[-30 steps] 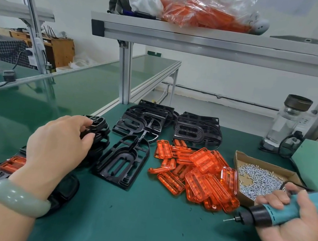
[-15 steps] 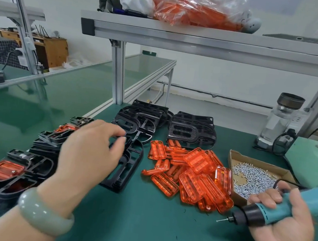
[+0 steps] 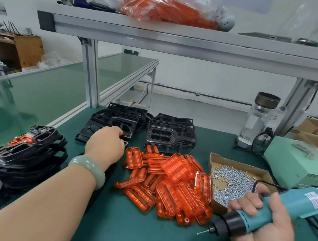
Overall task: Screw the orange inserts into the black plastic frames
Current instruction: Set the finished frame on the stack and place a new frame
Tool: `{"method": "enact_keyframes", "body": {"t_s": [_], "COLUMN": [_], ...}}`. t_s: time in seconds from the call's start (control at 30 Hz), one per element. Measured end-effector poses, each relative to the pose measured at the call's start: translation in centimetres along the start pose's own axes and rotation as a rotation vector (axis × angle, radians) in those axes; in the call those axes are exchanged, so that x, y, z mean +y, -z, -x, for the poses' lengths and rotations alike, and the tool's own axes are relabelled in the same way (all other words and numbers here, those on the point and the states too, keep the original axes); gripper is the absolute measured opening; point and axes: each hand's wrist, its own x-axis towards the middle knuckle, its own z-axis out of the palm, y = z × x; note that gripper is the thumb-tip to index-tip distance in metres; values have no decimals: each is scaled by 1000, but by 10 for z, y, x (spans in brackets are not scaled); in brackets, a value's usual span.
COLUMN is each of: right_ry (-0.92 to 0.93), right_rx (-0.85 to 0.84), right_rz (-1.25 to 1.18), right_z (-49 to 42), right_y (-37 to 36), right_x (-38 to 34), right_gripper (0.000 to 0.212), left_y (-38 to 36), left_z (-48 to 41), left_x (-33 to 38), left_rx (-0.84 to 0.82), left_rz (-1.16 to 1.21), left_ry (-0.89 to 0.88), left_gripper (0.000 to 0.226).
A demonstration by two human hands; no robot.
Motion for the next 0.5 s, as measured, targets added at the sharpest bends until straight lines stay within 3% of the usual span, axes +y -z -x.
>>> {"method": "enact_keyframes", "body": {"t_s": [0.27,0.5], "right_ry": [-12,-15], "right_rx": [17,20], "right_rz": [-40,-46], "right_z": [-7,-8], "right_y": [0,0], "right_x": [1,2], "right_gripper": [65,65], "left_y": [0,2], "left_z": [-32,-41], "left_x": [-20,-22], "left_rx": [-21,-142], "left_rz": [-313,-308], "left_ry": [98,92], "left_gripper": [37,18]}}
